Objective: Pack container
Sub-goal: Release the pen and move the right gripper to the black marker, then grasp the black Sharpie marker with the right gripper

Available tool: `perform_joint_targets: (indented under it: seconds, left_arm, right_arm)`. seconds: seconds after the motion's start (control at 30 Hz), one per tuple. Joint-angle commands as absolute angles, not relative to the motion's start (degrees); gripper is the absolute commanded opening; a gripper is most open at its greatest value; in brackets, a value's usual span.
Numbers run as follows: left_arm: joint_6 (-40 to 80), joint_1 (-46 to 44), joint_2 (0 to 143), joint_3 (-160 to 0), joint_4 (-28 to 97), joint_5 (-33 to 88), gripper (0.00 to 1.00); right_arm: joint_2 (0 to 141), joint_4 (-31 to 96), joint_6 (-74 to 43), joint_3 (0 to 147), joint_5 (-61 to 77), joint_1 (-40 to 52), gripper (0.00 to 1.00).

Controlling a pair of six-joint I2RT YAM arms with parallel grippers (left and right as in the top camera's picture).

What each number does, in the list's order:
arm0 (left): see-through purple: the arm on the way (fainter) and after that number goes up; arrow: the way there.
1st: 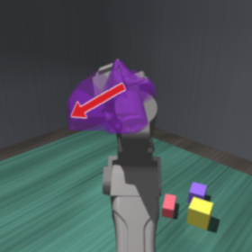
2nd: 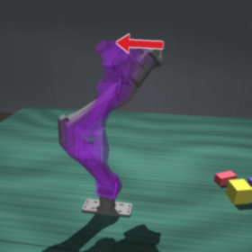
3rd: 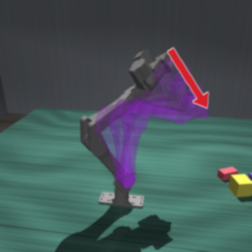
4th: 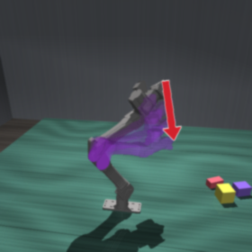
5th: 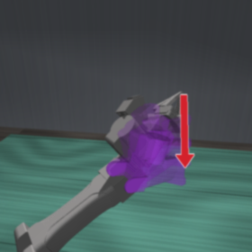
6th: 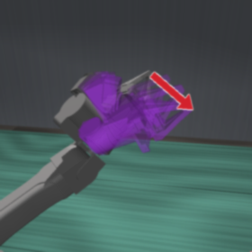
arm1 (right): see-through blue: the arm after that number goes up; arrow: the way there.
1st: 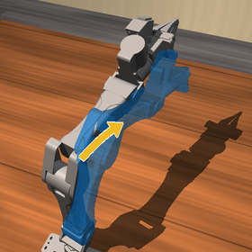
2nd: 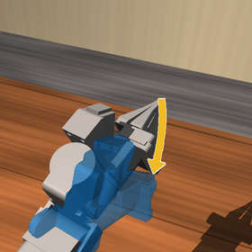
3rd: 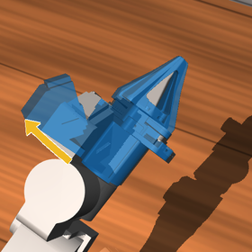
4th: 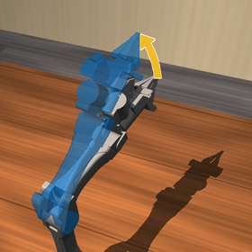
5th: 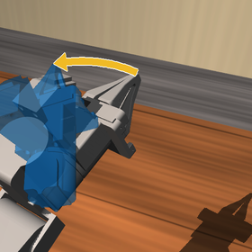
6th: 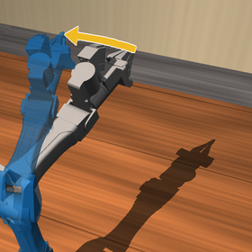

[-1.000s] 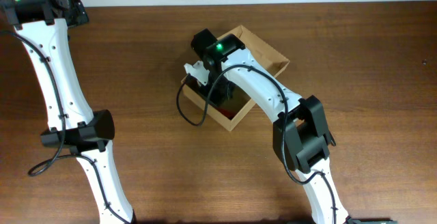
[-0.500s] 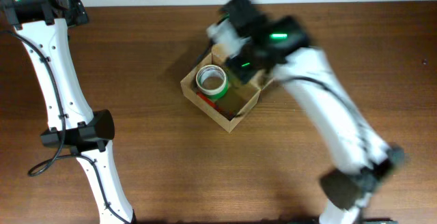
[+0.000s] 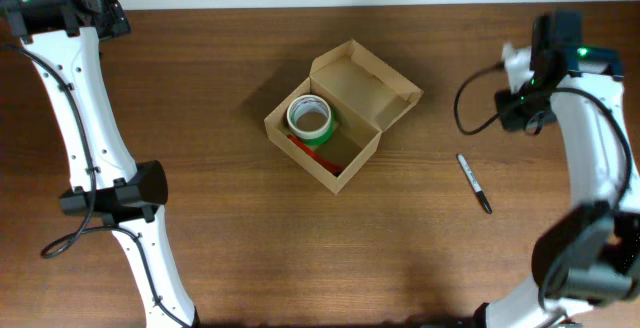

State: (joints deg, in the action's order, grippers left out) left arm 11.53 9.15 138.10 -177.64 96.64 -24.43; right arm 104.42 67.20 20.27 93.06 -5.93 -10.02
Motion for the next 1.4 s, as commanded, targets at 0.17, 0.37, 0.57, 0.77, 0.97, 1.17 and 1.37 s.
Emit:
perform_joint_targets:
  seconds: [0.17,0.37,0.57,0.77,0.97,1.17,1.37]
  left_arm:
    - [11.0,9.5,136.5,-178.1,96.7,-24.7,1.0]
    - [11.0,9.5,136.5,-178.1,96.7,-24.7,1.0]
    - [11.0,9.5,136.5,-178.1,96.7,-24.7,1.0]
    - [11.0,9.5,136.5,-178.1,96.7,-24.7,1.0]
    - [11.0,9.5,136.5,-178.1,96.7,-24.7,1.0]
    - [11.0,9.5,136.5,-178.1,96.7,-24.7,1.0]
    - [11.0,9.5,136.5,-178.1,96.7,-24.7,1.0]
  right_arm:
    - [106.3,67.5,22.0,87.1,0.6,-10.0,0.35]
    - [106.3,67.9,21.8,81.8,2.8,-9.6,0.43]
    - [106.3,64.8,19.9,74.2,2.9,-9.6,0.44]
    - [106.3,60.6,19.0,69.9,2.8,-8.3,0.5]
    - [106.3,56.6,17.0,68.9,2.3,-7.9,0.52]
    - [106.4,53.1,15.8,67.1,-0.5,-7.8,0.51]
    - [106.7,50.8,15.5,66.5,-2.2,-7.8,0.43]
